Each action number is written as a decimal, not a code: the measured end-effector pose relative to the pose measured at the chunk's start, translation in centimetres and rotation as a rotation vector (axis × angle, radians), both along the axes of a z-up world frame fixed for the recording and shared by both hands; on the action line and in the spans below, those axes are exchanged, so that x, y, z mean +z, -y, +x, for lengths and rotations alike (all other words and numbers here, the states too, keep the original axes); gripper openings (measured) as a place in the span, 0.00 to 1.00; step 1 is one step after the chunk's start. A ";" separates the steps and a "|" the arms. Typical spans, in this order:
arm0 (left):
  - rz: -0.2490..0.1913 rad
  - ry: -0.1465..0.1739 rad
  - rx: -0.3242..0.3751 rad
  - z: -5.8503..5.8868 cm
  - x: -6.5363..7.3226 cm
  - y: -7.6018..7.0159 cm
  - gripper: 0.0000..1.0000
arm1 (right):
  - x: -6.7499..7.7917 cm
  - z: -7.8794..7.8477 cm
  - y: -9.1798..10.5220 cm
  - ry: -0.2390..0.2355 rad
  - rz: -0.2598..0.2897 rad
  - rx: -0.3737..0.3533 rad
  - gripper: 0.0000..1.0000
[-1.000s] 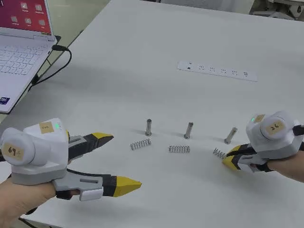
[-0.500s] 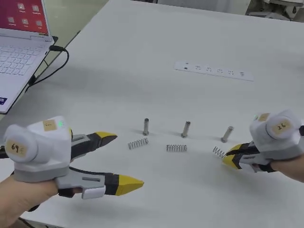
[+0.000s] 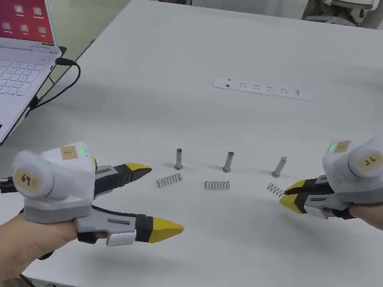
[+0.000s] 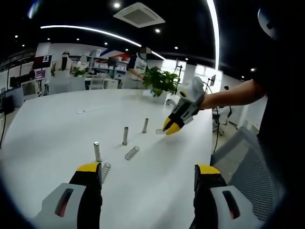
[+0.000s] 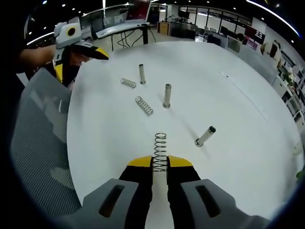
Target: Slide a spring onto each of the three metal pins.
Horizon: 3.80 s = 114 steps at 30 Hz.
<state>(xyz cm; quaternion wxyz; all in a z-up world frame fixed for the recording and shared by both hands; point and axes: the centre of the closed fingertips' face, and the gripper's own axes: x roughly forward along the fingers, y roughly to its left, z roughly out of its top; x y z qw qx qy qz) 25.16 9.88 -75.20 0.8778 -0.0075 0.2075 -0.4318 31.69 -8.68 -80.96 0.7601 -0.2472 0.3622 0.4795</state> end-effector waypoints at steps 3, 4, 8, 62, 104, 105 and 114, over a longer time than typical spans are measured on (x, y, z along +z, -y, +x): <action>0.000 0.002 -0.010 0.1 0.0 0.2 0.75 | 0.1 -0.3 -0.2 0.028 -0.021 0.038 0.08; 0.002 0.003 -0.014 0.1 0.0 0.4 0.75 | 0.3 -0.3 -0.3 0.039 -0.027 0.043 0.08; -0.003 0.006 -0.027 0.5 0.2 0.9 0.75 | 1.2 -0.5 -1.2 0.046 0.007 0.051 0.08; -0.010 0.110 -0.330 1.1 1.1 11.3 0.23 | 5.5 -6.6 -6.9 0.197 0.057 0.503 0.08; 0.004 0.124 -0.383 -0.1 1.4 12.0 0.02 | 6.0 -7.2 -7.0 0.181 0.088 0.502 0.09; 0.004 0.121 -0.384 -0.2 1.4 12.0 0.02 | 5.9 -7.2 -7.0 0.176 0.088 0.501 0.09; 0.005 0.114 -0.388 -0.2 1.3 11.9 0.02 | 5.6 -7.2 -6.4 0.162 0.079 0.483 0.10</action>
